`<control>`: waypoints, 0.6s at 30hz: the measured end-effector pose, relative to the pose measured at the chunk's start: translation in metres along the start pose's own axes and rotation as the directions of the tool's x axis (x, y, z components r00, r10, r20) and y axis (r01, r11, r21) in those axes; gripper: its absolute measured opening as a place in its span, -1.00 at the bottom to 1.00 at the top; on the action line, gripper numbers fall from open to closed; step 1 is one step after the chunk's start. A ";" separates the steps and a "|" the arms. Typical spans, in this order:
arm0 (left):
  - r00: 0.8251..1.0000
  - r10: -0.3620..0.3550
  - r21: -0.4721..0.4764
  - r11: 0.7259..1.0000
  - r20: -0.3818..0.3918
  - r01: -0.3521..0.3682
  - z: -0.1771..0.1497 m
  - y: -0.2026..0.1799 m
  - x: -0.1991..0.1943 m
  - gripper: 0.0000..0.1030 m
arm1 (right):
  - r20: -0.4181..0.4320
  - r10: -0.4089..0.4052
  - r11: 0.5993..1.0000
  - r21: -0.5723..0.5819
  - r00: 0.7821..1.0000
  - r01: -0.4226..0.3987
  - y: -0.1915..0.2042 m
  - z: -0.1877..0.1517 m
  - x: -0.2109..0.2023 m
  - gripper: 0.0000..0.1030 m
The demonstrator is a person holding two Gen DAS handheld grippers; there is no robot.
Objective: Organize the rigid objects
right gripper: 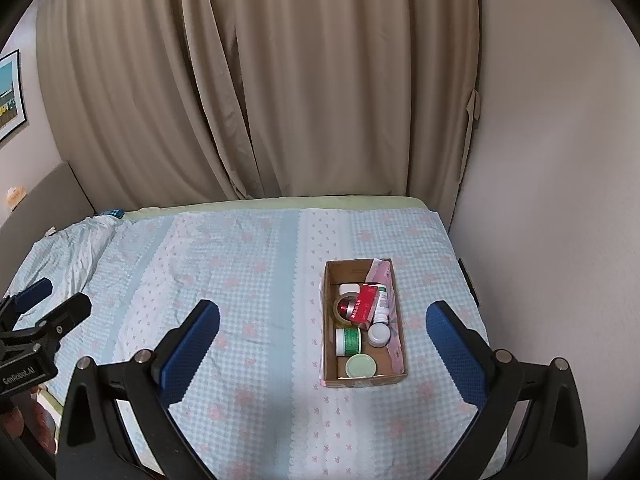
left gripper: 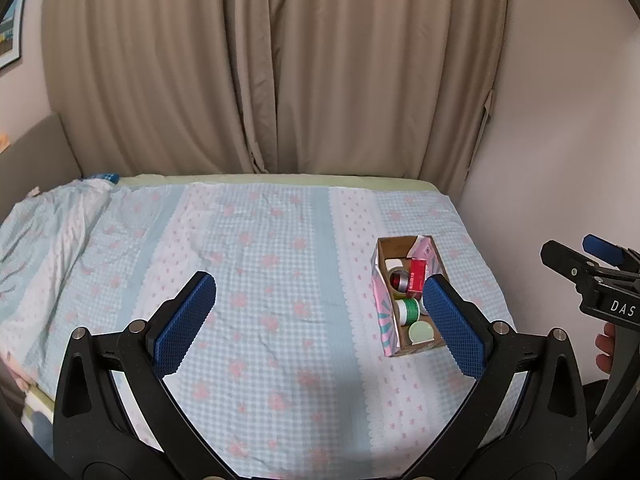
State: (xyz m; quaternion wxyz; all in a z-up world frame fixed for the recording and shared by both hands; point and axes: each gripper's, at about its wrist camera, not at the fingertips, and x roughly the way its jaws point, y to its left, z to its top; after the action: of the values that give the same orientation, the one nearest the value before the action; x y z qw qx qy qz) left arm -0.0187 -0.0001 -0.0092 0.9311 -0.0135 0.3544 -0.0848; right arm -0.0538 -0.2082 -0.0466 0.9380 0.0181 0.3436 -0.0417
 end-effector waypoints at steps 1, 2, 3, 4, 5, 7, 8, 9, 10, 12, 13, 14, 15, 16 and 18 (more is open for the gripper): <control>1.000 0.001 0.005 1.000 0.002 -0.001 0.000 -0.001 -0.001 1.00 | 0.002 0.000 1.000 0.000 1.000 0.000 0.000 0.000 0.000 1.00; 1.000 0.001 0.008 1.000 0.004 -0.001 0.000 -0.001 -0.001 1.00 | 0.004 -0.001 1.000 -0.001 1.000 0.001 0.001 0.000 -0.001 1.00; 1.000 0.001 0.011 1.000 0.005 -0.001 0.001 -0.001 -0.002 1.00 | 0.006 -0.001 1.000 -0.001 1.000 0.001 0.001 -0.001 -0.001 1.00; 1.000 0.001 0.012 1.000 0.007 -0.002 0.001 -0.002 -0.003 1.00 | 0.006 -0.001 1.000 0.000 1.000 0.001 0.002 0.000 -0.001 0.99; 1.000 0.001 0.014 1.000 0.008 -0.001 0.001 -0.003 -0.003 1.00 | 0.005 -0.001 1.000 -0.001 1.000 0.001 0.001 -0.001 -0.001 0.99; 1.000 0.000 0.016 1.000 0.014 0.000 0.001 -0.004 -0.005 1.00 | 0.006 -0.002 1.000 -0.001 1.000 0.002 0.002 0.000 -0.001 1.00; 1.000 0.000 0.018 1.000 0.016 -0.001 0.001 -0.005 -0.006 1.00 | 0.007 -0.002 1.000 0.000 1.000 0.002 0.002 -0.002 -0.003 1.00; 1.000 0.002 0.021 1.000 0.018 -0.003 0.002 -0.005 -0.006 1.00 | 0.009 -0.002 1.000 0.001 1.000 0.002 0.002 -0.001 -0.003 1.00; 1.000 0.004 0.023 1.000 0.019 -0.004 0.002 -0.006 -0.006 1.00 | 0.009 -0.002 1.000 0.000 1.000 0.002 0.002 -0.001 -0.003 1.00; 1.000 0.003 0.023 1.000 0.020 -0.004 0.003 -0.006 -0.007 1.00 | 0.008 -0.002 1.000 0.000 1.000 0.002 0.002 -0.002 -0.003 1.00; 1.000 0.004 0.023 1.000 0.020 -0.005 0.003 -0.006 -0.007 1.00 | 0.009 -0.003 1.000 0.003 1.000 0.002 0.002 -0.001 -0.003 1.00; 1.000 0.004 0.024 1.000 0.021 -0.004 0.003 -0.005 -0.007 1.00 | 0.010 -0.003 1.000 0.005 1.000 0.003 0.000 -0.001 -0.004 1.00; 1.000 0.004 0.025 1.000 0.023 -0.004 0.003 -0.006 -0.007 1.00 | 0.010 -0.003 1.000 0.007 1.000 0.003 0.000 0.000 -0.004 1.00; 1.000 0.004 0.026 1.000 0.024 -0.005 0.003 -0.007 -0.008 1.00 | 0.011 -0.004 1.000 0.008 1.000 0.004 -0.001 0.000 -0.004 1.00; 1.000 0.003 0.025 1.000 0.027 -0.004 0.003 -0.008 -0.008 1.00 | 0.012 -0.007 1.000 0.009 1.000 0.007 -0.002 0.001 -0.003 1.00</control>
State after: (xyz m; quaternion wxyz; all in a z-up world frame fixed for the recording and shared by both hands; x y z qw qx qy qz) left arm -0.0233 -0.0070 -0.0008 0.9360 -0.0025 0.3409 -0.0874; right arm -0.0554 -0.2098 -0.0435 0.9398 0.0211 0.3378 -0.0467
